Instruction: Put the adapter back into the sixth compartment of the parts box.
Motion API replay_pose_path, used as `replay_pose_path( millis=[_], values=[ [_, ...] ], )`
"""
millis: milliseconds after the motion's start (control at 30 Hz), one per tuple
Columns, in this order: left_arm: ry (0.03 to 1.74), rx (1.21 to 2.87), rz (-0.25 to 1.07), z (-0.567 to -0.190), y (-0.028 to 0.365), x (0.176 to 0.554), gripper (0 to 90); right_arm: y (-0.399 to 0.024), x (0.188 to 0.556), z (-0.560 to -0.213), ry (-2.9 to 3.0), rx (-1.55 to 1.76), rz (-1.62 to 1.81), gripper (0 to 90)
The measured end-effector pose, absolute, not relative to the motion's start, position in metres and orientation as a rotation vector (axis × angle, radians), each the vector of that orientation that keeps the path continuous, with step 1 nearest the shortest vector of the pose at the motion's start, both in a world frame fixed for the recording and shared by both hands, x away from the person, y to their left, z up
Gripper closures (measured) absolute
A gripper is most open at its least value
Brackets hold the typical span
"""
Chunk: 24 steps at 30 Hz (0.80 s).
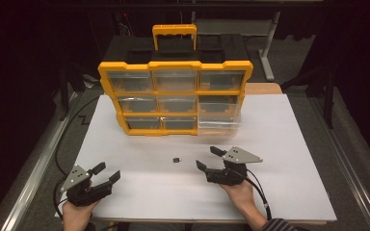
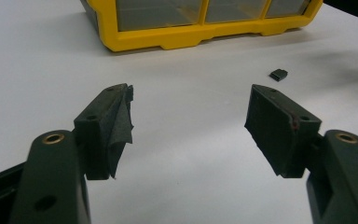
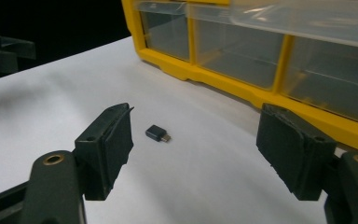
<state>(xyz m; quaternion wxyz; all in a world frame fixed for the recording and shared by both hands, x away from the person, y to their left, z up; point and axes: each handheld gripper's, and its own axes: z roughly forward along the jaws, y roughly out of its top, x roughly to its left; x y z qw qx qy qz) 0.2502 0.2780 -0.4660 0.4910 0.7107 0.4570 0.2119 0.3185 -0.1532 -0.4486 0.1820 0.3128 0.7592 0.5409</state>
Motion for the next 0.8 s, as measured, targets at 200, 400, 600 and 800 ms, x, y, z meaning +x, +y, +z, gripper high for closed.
replay_pose_path(
  millis=[200,400,600,800],
  values=[
    [1.102,1.723,0.52,-0.466,0.278,0.25,31.9,-0.136,0.322,-0.449,2.191,0.86,1.515,27.7],
    [1.083,1.738,0.517,-0.465,0.276,0.249,31.9,-0.121,0.326,-0.45,2.231,0.816,1.471,29.1],
    [1.08,1.739,0.51,-0.464,0.277,0.25,32.1,-0.111,0.33,-0.452,2.269,0.814,1.417,30.3],
    [1.076,1.74,0.508,-0.464,0.277,0.249,32.1,-0.103,0.335,-0.449,2.295,0.816,1.399,31.0]
  ],
)
